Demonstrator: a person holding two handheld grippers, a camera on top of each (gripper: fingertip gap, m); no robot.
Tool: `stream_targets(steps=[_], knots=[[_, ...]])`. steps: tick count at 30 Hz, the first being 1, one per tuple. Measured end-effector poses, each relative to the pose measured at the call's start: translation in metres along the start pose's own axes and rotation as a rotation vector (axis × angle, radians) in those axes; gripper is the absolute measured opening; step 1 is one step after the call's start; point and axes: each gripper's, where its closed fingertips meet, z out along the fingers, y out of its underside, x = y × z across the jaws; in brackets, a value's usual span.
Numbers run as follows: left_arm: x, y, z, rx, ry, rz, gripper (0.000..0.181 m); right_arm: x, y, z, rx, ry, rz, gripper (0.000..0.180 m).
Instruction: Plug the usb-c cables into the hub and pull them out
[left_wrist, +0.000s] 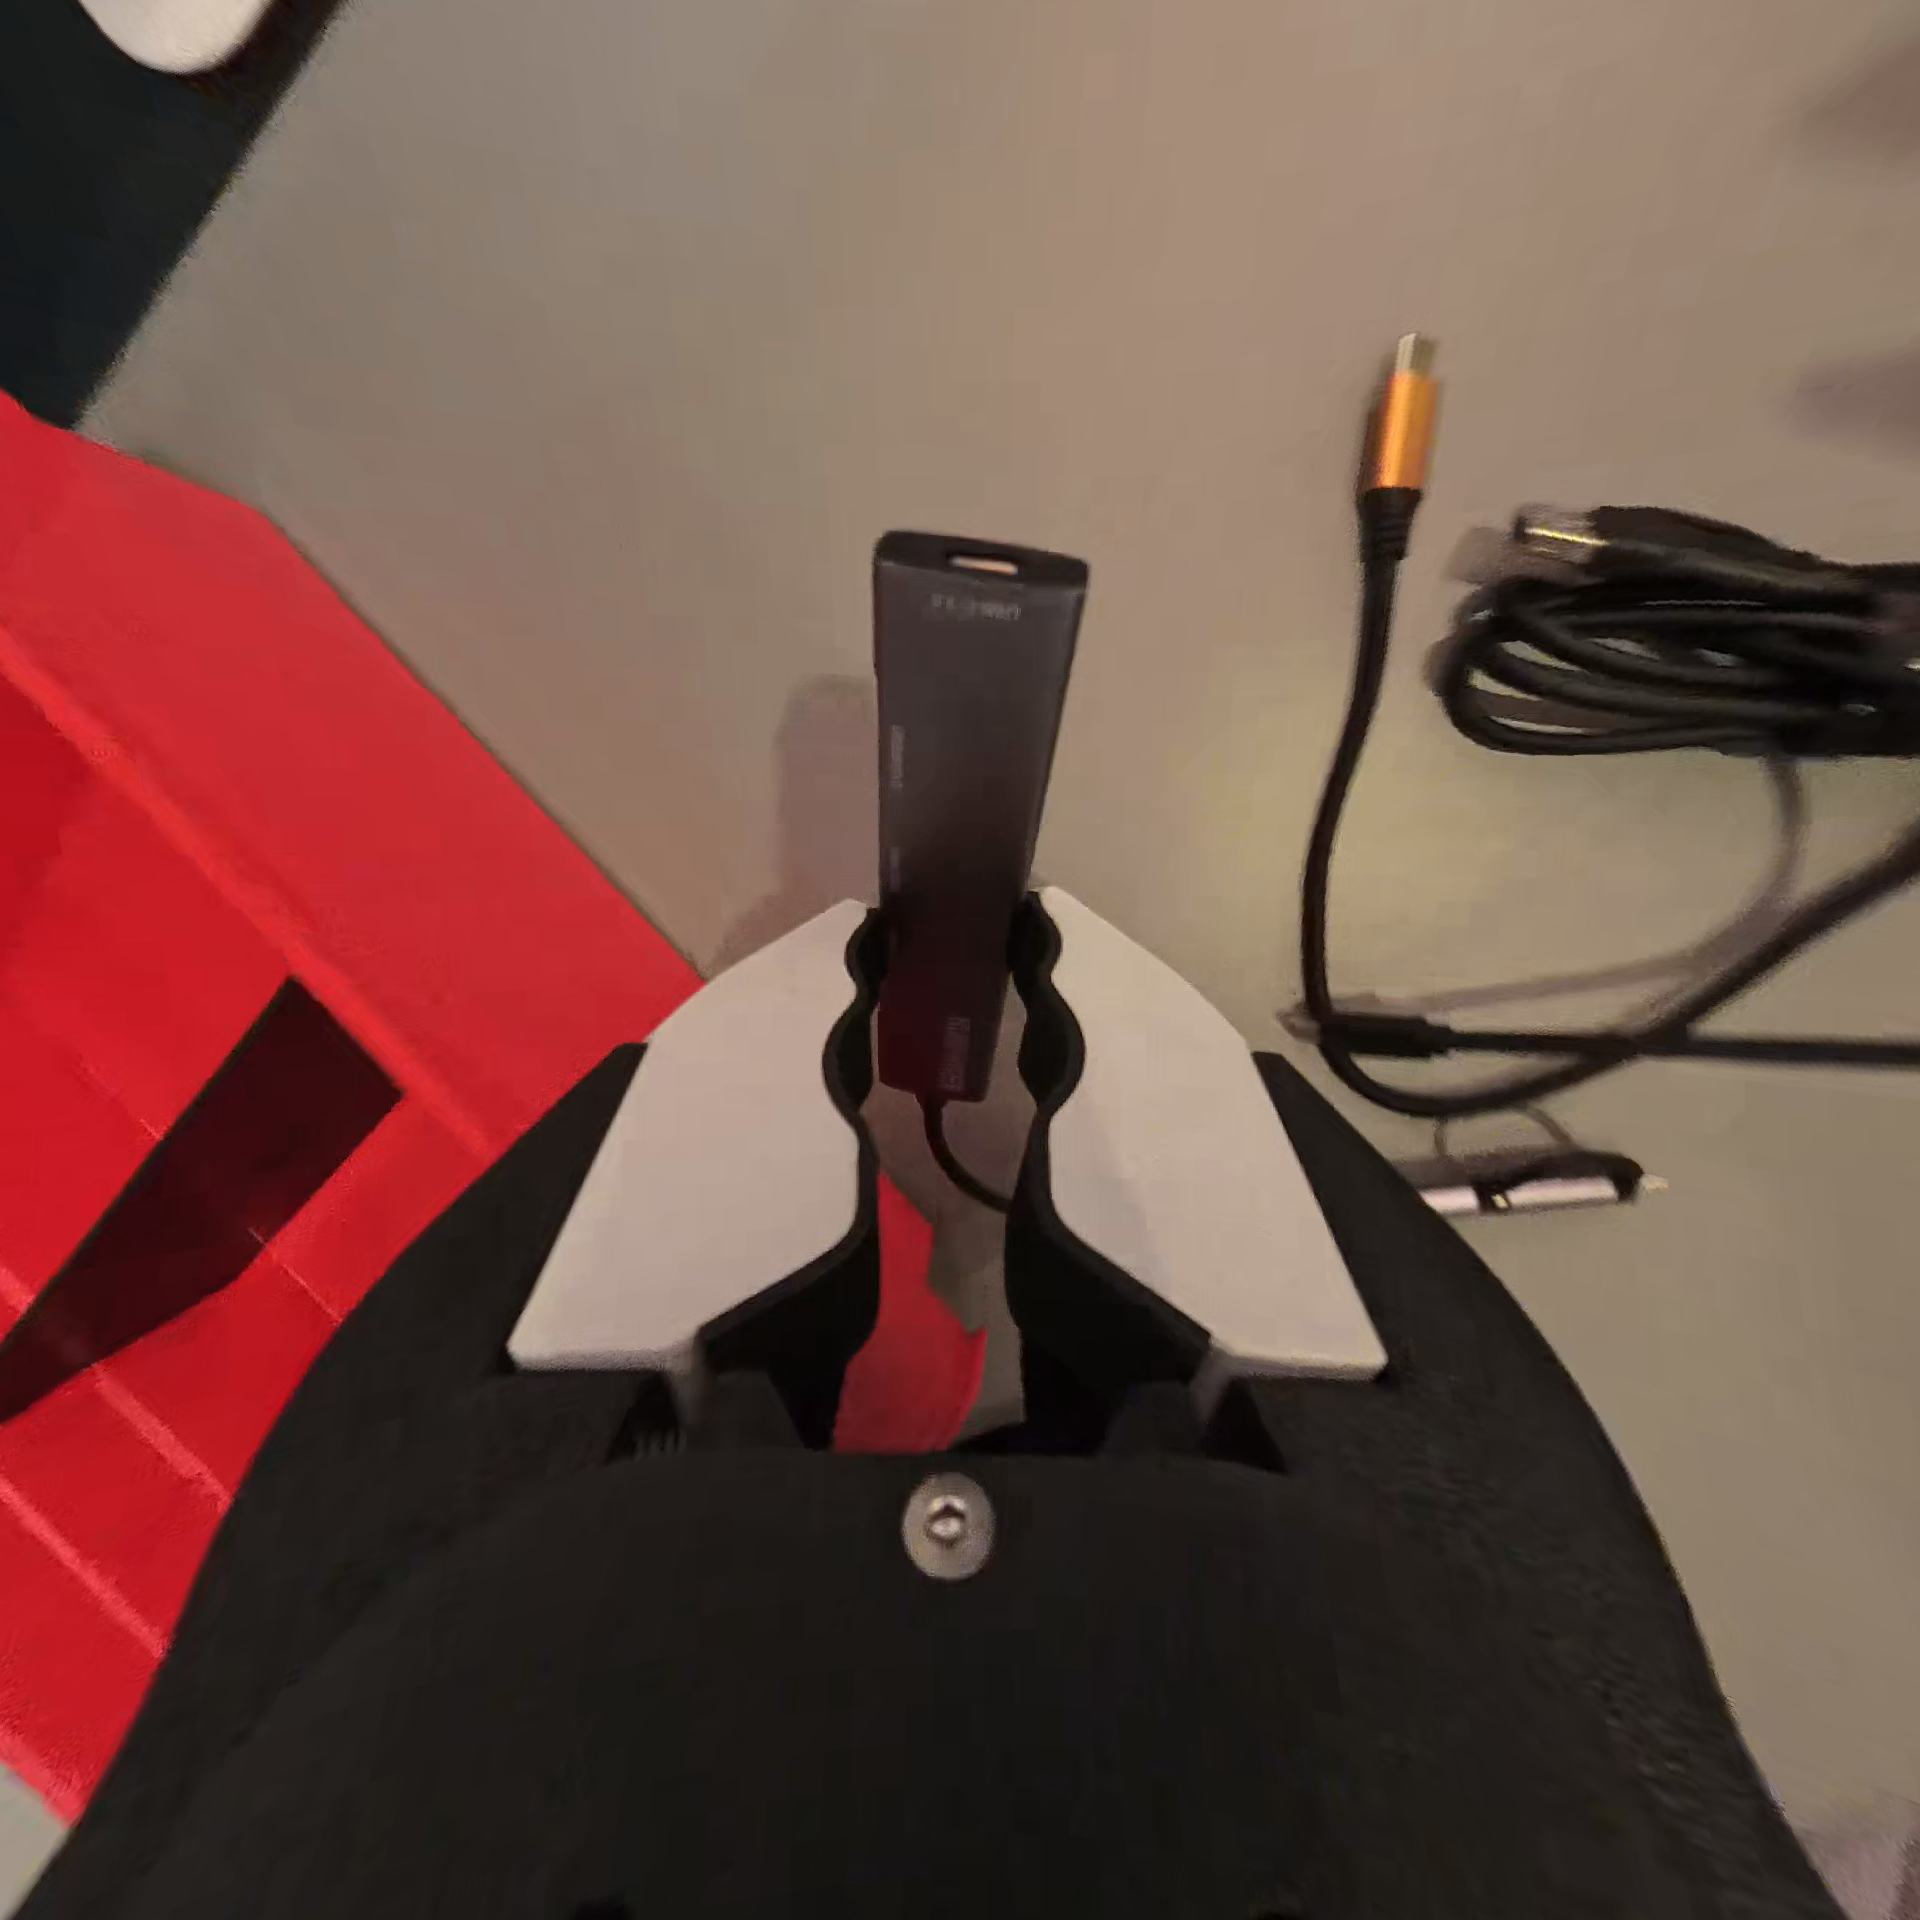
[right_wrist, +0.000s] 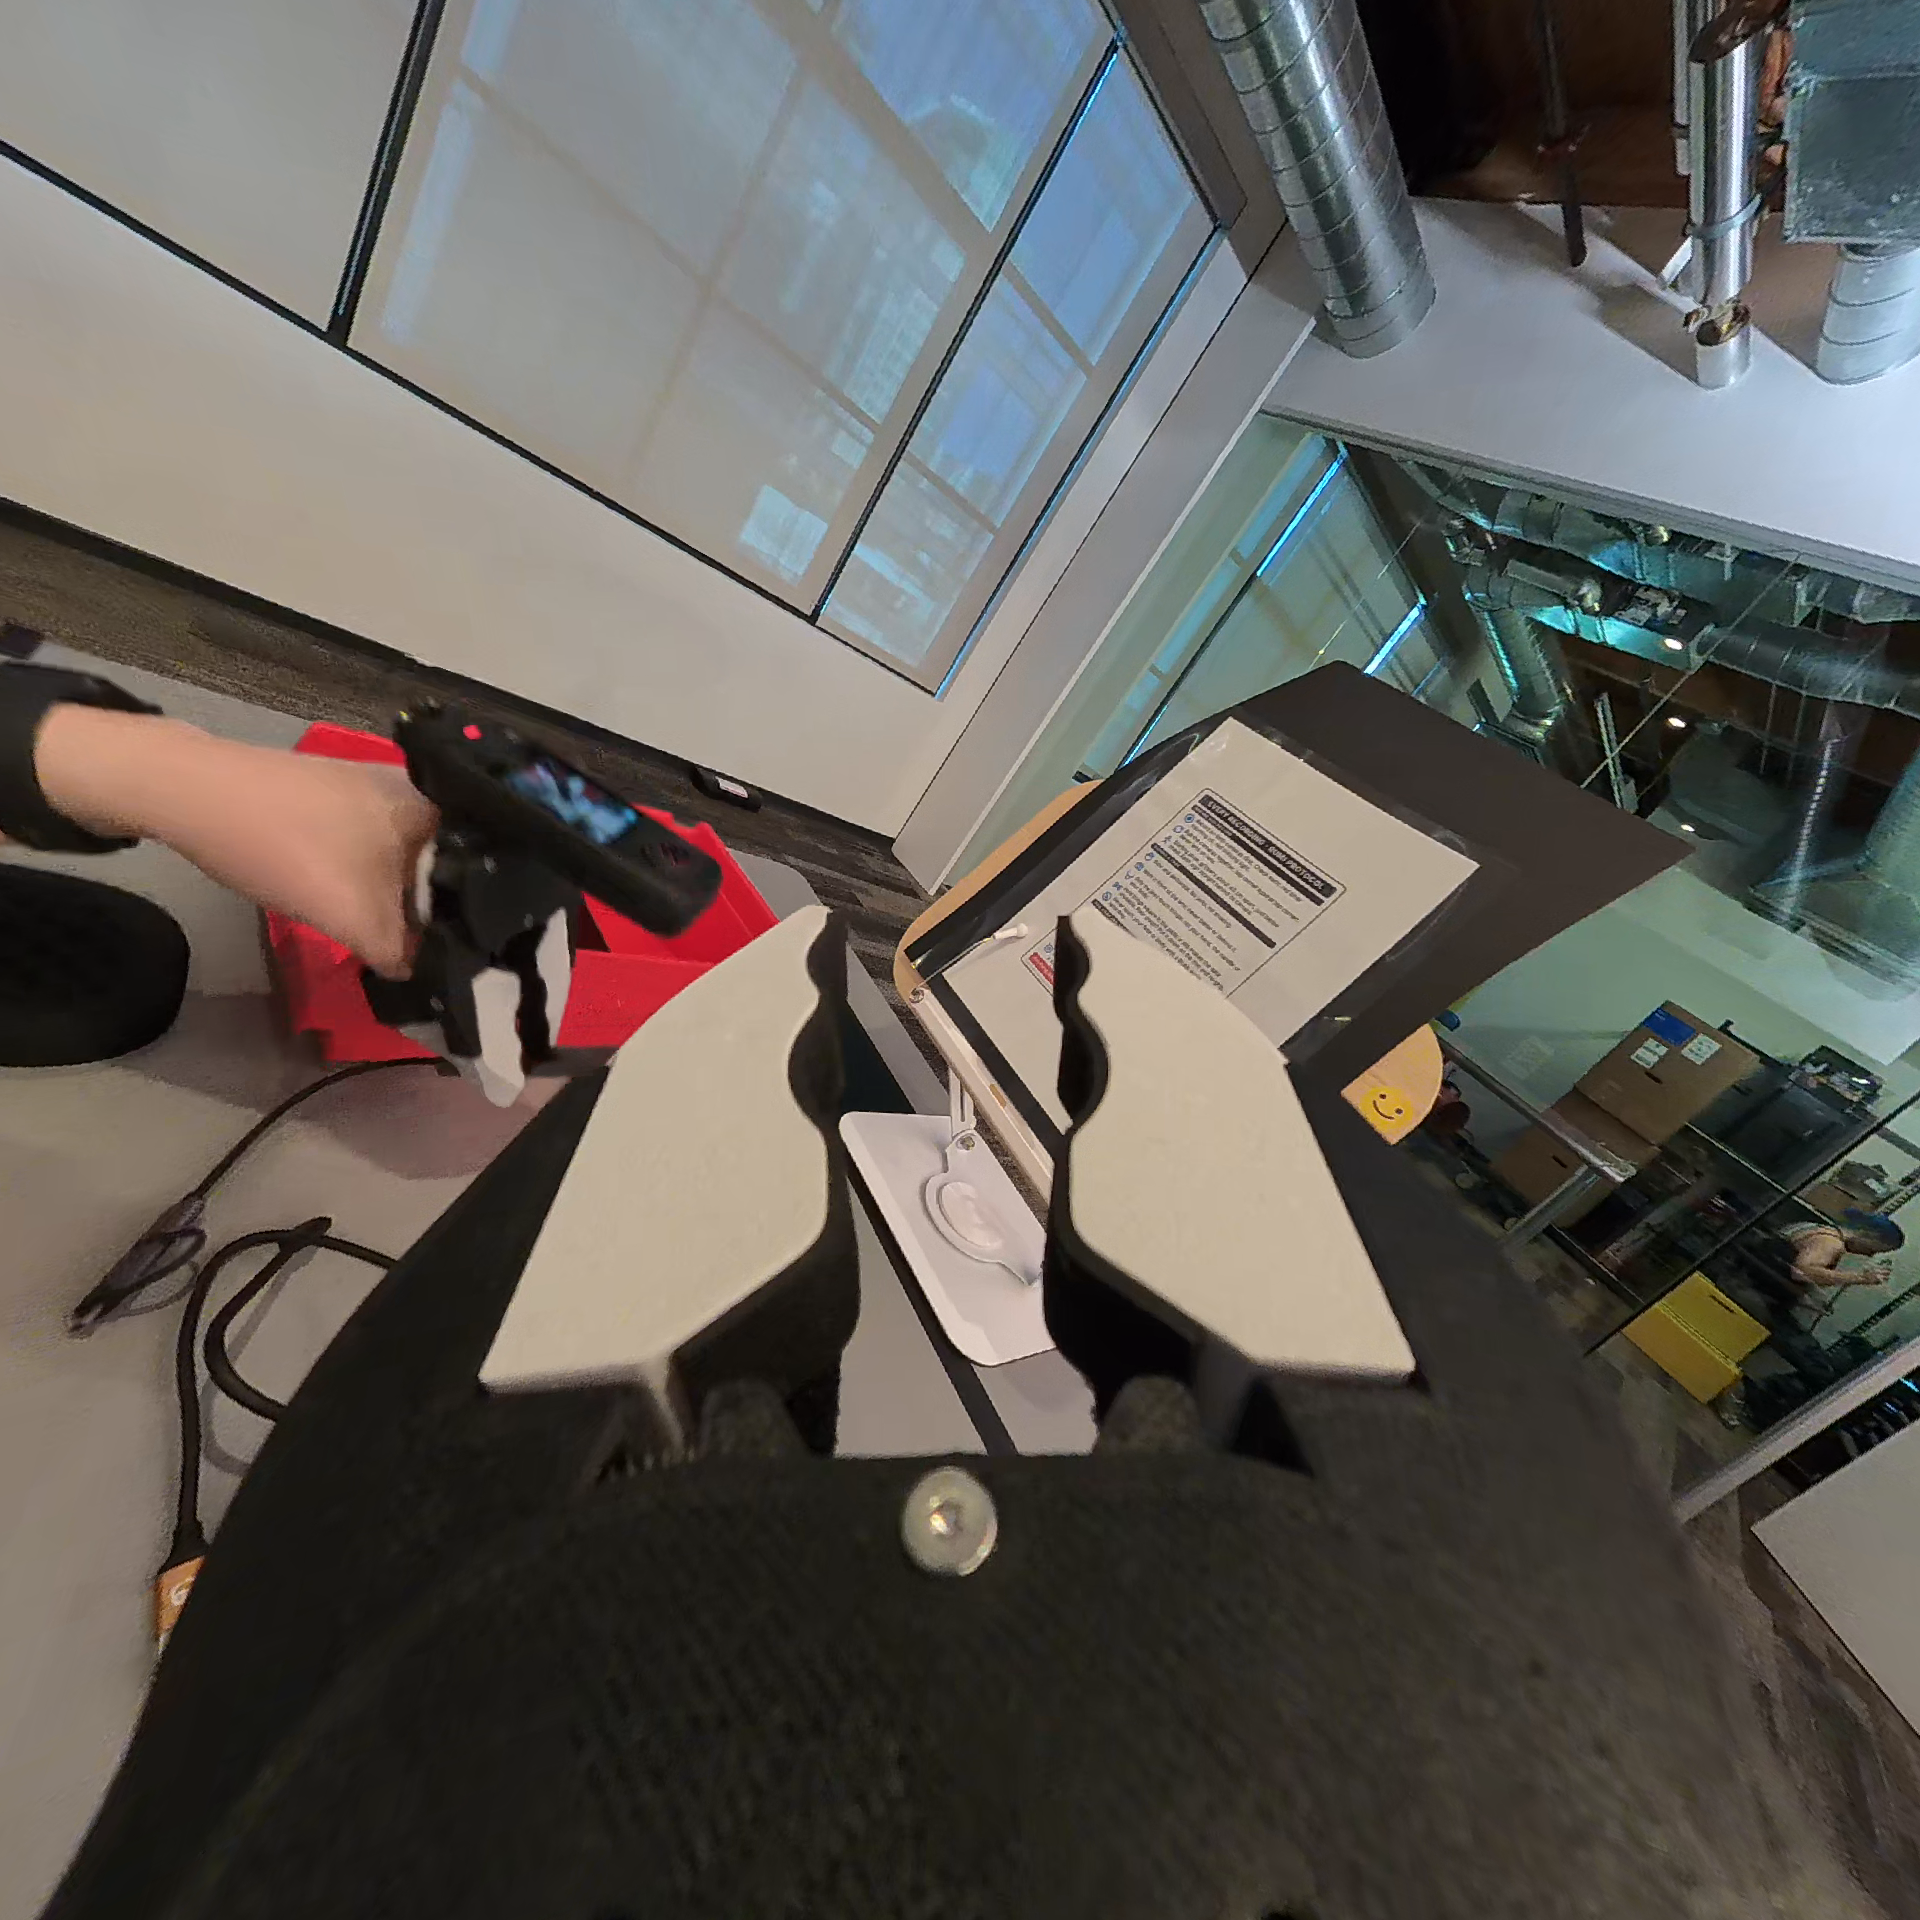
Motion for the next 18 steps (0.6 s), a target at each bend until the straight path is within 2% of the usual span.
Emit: stream_targets(steps=[1, 6, 11, 12, 14, 15, 16, 18], knots=[[0.000, -0.001, 0.010, -0.029, -0.022, 0.001, 0.024, 0.000, 0.000, 0.000, -0.001, -0.001, -0.001, 0.039], [0.019, 0.003, 0.045, -0.136, 0.002, 0.030, 0.023, 0.002, 0.003, -0.001, -0.015, 0.006, -0.009, 0.039], [0.034, 0.008, 0.053, -0.154, 0.045, 0.062, 0.024, 0.007, 0.004, -0.004, -0.002, 0.016, 0.009, 0.039], [0.035, 0.008, 0.052, -0.150, 0.046, 0.074, 0.034, 0.008, 0.005, -0.005, 0.000, 0.019, 0.013, 0.039], [0.033, 0.011, 0.048, -0.163, 0.018, 0.076, 0.072, 0.010, 0.004, -0.007, 0.006, 0.025, 0.016, 0.039], [0.033, 0.015, 0.043, -0.171, -0.001, 0.078, 0.080, 0.011, 0.004, -0.007, 0.010, 0.029, 0.017, 0.039], [0.035, 0.016, 0.035, -0.155, -0.016, 0.090, 0.075, 0.011, 0.003, -0.008, 0.014, 0.031, 0.018, 0.039], [0.036, 0.008, 0.011, -0.020, -0.077, 0.123, 0.053, 0.013, 0.001, -0.011, 0.023, 0.038, 0.018, 0.039]])
